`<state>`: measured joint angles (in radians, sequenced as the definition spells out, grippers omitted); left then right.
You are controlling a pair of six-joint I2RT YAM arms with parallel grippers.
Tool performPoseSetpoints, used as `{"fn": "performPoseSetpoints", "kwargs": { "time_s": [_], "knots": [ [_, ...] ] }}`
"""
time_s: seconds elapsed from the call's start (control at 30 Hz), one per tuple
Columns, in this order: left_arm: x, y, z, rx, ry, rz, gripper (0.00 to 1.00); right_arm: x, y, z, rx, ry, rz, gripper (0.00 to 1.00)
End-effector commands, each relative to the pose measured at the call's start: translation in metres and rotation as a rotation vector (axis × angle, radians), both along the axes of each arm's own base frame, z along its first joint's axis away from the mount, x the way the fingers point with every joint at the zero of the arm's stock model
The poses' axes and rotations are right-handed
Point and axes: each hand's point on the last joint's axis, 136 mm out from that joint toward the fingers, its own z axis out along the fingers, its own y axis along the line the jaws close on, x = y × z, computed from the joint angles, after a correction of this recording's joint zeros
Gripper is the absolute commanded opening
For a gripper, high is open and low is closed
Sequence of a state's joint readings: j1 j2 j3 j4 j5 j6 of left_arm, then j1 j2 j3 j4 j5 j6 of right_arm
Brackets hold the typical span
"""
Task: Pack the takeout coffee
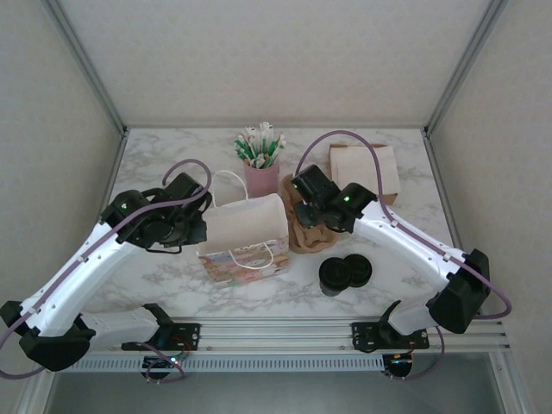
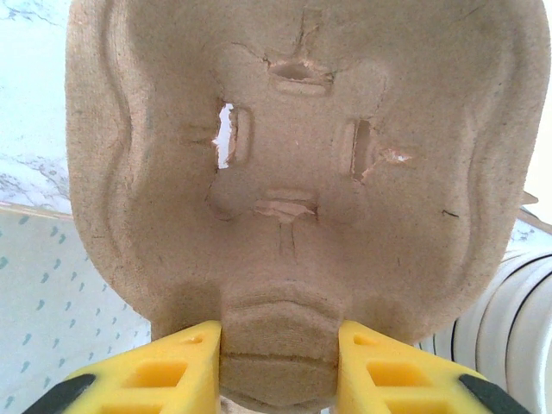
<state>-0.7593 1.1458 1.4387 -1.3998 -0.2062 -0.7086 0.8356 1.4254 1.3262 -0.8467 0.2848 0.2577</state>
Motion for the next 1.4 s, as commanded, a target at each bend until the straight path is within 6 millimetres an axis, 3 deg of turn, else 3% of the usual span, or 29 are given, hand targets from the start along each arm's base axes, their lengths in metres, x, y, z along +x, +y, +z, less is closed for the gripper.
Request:
{"fn": "performPoseSetpoints", "kwargs": {
  "time_s": [0.0,0.07,0.23,0.4,0.53,0.8,0.97,1.13,1.3,1.33,1.37],
  "knots": [
    [0.006,0.015,0.008,0.095,-0.052,-0.014,0.08,0.001,-0.003,0.005,0.012,-0.024,0.006,0.33],
    [0.008,0.015,0.007,0.134,-0.054,-0.056,0.0,0.001,-0.004,0.006,0.009,-0.028,0.007,0.33],
    [0.019,0.016,0.007,0.21,-0.093,-0.163,0.0,-0.001,-0.007,0.008,0.013,-0.037,0.005,0.33],
    [0.035,0.014,0.019,0.234,-0.238,-0.286,0.0,-0.003,-0.01,0.012,0.022,-0.051,0.006,0.33],
    [0.036,0.002,0.025,0.196,-0.24,-0.411,0.0,-0.004,-0.012,0.016,0.028,-0.056,0.005,0.33],
    [0.036,-0.032,-0.005,0.182,-0.076,-0.734,0.0,-0.008,-0.019,0.019,0.023,-0.062,-0.004,0.33],
    [0.064,-0.027,-0.017,0.231,-0.015,-0.752,0.0,-0.009,-0.021,0.022,0.024,-0.067,-0.005,0.33],
    [0.078,-0.039,-0.011,0.205,-0.025,-0.84,0.0,-0.01,-0.021,0.024,0.037,-0.07,-0.001,0.34],
    [0.088,-0.037,0.018,0.238,-0.122,-0.815,0.01,-0.01,-0.019,0.026,0.048,-0.067,0.001,0.34],
    [0.088,-0.035,0.024,0.244,-0.145,-0.811,0.07,-0.011,-0.019,0.026,0.049,-0.065,0.003,0.34],
    [0.091,-0.031,0.031,0.26,-0.176,-0.784,0.21,-0.011,-0.018,0.026,0.054,-0.063,0.005,0.34]
  ]
}}
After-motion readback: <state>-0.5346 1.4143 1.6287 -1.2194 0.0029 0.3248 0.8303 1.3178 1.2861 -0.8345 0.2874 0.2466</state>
